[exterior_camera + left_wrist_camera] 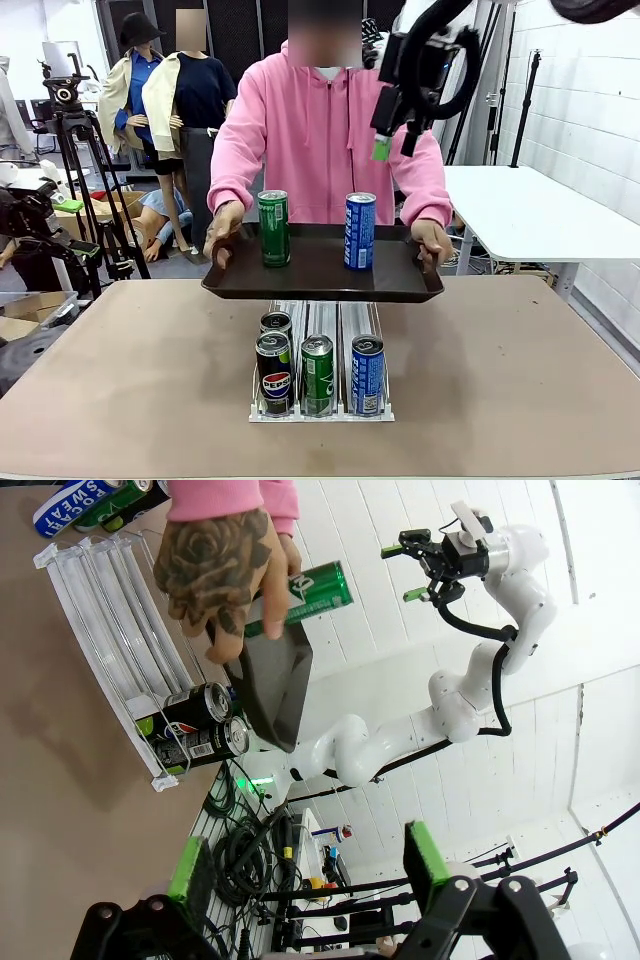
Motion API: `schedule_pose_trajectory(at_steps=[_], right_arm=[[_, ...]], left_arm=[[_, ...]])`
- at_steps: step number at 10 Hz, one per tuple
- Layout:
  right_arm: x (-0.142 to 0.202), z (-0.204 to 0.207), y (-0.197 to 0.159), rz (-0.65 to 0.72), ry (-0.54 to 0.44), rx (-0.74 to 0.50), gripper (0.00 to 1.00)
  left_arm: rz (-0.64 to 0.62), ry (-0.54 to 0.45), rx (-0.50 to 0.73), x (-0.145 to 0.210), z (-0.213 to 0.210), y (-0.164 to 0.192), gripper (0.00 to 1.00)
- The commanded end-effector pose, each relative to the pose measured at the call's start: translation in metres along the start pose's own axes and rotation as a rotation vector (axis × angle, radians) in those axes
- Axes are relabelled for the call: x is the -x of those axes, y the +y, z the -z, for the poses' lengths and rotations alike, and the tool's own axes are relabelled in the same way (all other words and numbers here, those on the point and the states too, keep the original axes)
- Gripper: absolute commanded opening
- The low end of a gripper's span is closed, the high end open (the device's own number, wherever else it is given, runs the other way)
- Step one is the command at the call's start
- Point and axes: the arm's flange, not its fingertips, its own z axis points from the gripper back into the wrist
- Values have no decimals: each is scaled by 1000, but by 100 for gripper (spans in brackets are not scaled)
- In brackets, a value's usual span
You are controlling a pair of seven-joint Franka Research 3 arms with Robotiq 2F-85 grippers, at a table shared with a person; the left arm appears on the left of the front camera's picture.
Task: Retrieve and hand over the desired beverage to the person.
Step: Place the picked can on the Handle tray extended by the person.
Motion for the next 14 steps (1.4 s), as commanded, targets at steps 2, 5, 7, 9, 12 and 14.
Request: schedule_pose_trajectory(at_steps=[2,5,7,9,12,14], right_arm=[[37,-2,-20,64,-25,-55,100],[89,11,-67,198,-79,-205,100],[134,22,-91,322,-210,-368,100],[183,34,-105,460,-354,-490,100],[254,66,-129,713,-467,-609,100],[287,100,-141,765,-511,-775,100]], left_arm=[[-2,-6,-7,1,1,-1,100],[-2,-6,-7,1,1,-1,100],[-2,-6,-7,1,1,-1,100],[-2,-6,-7,1,1,-1,100],[-2,-6,-7,1,1,-1,100],[-2,-6,-7,1,1,-1,100]])
